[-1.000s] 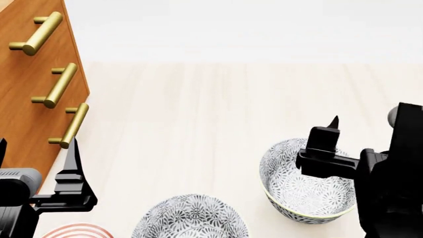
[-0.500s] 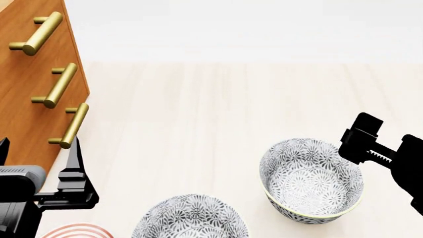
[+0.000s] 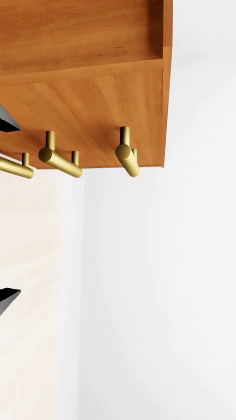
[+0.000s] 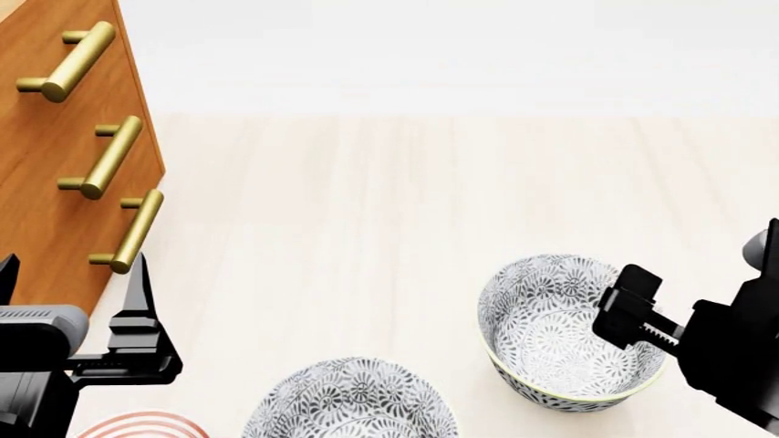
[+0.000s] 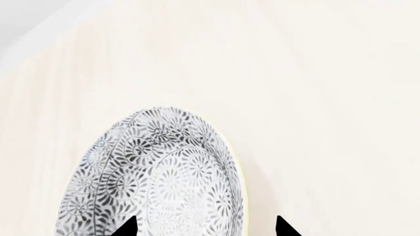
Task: Stack the bowl at the front on the bowl in the middle.
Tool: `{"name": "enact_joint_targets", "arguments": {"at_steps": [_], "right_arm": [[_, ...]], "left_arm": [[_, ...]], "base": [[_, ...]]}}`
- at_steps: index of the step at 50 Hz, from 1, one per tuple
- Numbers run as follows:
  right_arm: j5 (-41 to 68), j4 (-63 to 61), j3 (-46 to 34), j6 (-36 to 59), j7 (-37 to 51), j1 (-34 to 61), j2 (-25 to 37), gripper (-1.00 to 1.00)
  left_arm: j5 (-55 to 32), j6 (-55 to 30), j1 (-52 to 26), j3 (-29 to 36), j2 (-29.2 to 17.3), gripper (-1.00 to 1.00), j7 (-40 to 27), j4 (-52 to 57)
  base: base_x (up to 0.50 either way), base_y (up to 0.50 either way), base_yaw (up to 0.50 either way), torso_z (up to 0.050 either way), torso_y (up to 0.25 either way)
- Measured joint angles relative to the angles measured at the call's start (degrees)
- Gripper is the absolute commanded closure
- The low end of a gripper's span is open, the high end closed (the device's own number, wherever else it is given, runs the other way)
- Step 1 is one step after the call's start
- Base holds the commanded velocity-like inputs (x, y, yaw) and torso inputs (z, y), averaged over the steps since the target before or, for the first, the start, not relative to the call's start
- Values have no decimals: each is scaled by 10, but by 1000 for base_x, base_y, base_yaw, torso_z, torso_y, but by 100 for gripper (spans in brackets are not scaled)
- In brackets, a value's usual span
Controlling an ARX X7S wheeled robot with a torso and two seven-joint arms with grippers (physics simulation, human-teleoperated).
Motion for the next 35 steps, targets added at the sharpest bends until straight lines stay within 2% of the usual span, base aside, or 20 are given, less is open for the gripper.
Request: {"name": "enact_joint_targets", "arguments": {"at_steps": [23,24,35], "right_arm": [[-51,130,-62,-76,-75,18,-15,-100],[-53,135,-65,-79,-78,19,-15,100],[-73,157,-80,-94,-91,29,-17,100]], "left_arm": [[-8,5,-4,1,-9,-100,-3,-10],[-8,6,-4,1,-9,-100,-3,-10],[-12,6,-5,0,-12,-100,-6,-12]], "base": [[0,0,0,0,0],[0,0,0,0,0],[0,0,0,0,0]]}}
